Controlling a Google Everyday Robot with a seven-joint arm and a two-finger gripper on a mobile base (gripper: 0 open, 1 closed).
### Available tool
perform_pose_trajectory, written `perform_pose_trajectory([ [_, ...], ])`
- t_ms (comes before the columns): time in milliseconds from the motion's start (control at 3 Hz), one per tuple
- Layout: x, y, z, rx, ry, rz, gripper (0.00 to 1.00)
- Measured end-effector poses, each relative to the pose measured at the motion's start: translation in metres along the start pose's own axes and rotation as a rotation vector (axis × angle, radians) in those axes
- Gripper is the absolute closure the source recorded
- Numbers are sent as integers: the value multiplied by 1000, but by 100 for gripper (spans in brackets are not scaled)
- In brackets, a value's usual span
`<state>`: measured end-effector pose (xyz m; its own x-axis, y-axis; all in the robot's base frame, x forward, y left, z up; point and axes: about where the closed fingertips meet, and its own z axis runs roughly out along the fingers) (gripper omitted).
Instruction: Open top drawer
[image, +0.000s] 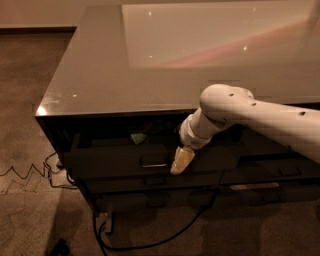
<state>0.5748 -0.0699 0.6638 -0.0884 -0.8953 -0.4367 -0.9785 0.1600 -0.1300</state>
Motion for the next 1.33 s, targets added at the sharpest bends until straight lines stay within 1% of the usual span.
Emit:
perform_pose_trajectory([
  [333, 5, 19, 4, -30, 12, -36, 0],
  [667, 20, 32, 8, -49, 44, -34, 0],
  [1000, 41, 44, 6, -53, 93, -29, 19],
  [1333, 50, 49, 2, -50, 110, -21, 42],
])
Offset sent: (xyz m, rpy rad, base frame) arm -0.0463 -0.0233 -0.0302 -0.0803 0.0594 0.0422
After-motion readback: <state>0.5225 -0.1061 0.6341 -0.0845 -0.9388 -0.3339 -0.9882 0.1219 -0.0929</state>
